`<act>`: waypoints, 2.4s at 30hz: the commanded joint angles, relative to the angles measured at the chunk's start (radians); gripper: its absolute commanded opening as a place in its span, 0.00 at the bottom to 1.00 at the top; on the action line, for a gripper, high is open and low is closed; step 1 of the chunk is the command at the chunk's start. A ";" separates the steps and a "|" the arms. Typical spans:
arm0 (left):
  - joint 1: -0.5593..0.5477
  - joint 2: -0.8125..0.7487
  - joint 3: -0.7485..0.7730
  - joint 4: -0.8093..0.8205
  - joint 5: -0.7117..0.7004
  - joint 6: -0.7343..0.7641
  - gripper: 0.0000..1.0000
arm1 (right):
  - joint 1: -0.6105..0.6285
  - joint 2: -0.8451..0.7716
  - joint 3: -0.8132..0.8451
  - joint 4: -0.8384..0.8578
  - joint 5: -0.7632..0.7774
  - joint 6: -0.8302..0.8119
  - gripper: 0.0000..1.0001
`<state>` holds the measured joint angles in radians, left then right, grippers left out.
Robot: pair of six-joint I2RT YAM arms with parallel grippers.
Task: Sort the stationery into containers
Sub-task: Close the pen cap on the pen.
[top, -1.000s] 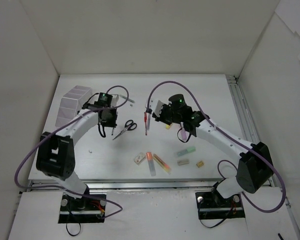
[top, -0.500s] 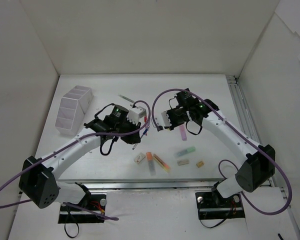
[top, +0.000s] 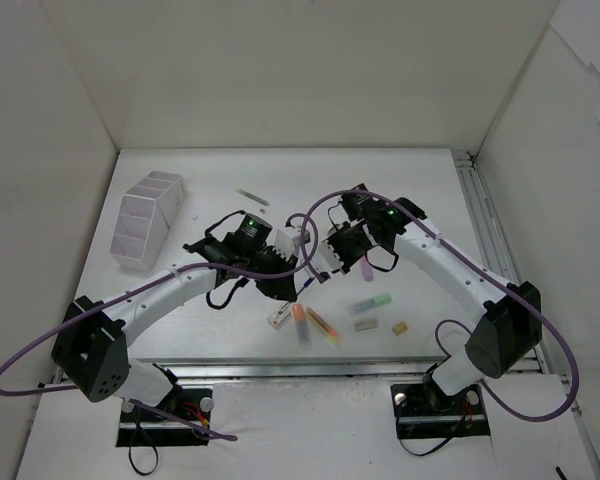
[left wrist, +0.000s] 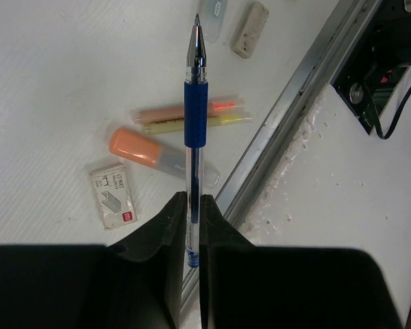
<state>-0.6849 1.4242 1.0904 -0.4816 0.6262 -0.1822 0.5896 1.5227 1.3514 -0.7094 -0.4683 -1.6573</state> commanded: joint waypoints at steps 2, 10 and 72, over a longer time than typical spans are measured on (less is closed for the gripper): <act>-0.010 -0.021 0.055 0.054 0.061 0.027 0.00 | 0.027 -0.013 0.003 -0.027 0.028 -0.056 0.00; -0.010 -0.024 0.060 0.054 0.041 0.023 0.00 | 0.047 -0.024 -0.024 -0.032 0.065 -0.085 0.00; 0.039 0.033 0.094 0.029 0.081 0.007 0.00 | 0.021 -0.108 -0.095 0.054 0.002 -0.185 0.00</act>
<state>-0.6495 1.4845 1.1503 -0.4744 0.6838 -0.1757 0.6048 1.4673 1.2579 -0.6579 -0.4751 -1.8309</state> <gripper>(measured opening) 0.052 0.122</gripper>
